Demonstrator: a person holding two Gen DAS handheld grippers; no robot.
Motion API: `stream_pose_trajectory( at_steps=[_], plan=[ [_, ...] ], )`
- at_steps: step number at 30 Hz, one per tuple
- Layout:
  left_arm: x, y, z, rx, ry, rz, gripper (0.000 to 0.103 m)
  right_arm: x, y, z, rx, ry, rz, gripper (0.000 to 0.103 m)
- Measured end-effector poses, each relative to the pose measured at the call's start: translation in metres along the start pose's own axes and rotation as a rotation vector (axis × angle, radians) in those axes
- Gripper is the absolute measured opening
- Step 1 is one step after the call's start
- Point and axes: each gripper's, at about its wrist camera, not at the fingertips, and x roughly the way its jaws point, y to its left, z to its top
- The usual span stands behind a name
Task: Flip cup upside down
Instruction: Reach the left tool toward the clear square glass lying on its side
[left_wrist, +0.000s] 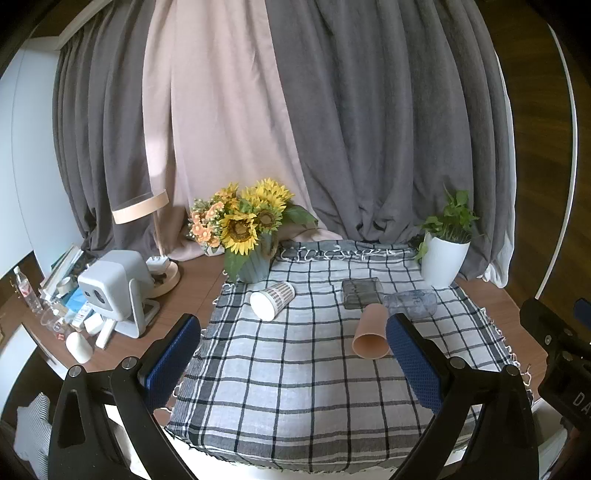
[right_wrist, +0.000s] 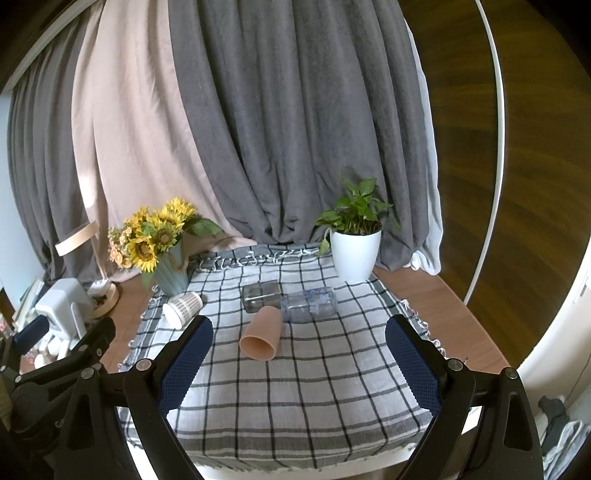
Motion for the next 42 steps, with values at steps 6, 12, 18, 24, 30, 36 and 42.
stream_pose_trajectory(
  at_steps=[6, 12, 18, 24, 30, 36, 42],
  plan=[
    [0.005, -0.006, 0.003, 0.001, 0.002, -0.001, 0.102, 0.002, 0.0, 0.001, 0.0, -0.001, -0.001, 0.095],
    [0.003, -0.003, 0.003, 0.0, 0.005, 0.003, 0.102, 0.005, -0.002, 0.001, 0.001, 0.0, -0.004, 0.095],
    [0.008, -0.01, 0.006, 0.002, 0.007, 0.004, 0.102, 0.006, -0.003, -0.001, 0.001, 0.001, -0.007, 0.095],
    [0.012, -0.018, 0.01, 0.0, 0.007, 0.002, 0.102, 0.006, -0.004, 0.0, 0.002, -0.002, -0.009, 0.095],
    [0.01, -0.005, 0.0, -0.003, 0.009, -0.002, 0.102, 0.008, -0.005, -0.001, 0.001, 0.001, -0.009, 0.095],
    [0.021, 0.0, 0.0, 0.001, 0.028, -0.021, 0.102, 0.018, -0.002, 0.002, 0.003, 0.014, -0.017, 0.095],
    [0.057, 0.001, 0.004, 0.025, 0.094, -0.088, 0.102, 0.043, 0.004, 0.003, 0.027, 0.052, -0.047, 0.095]
  ],
)
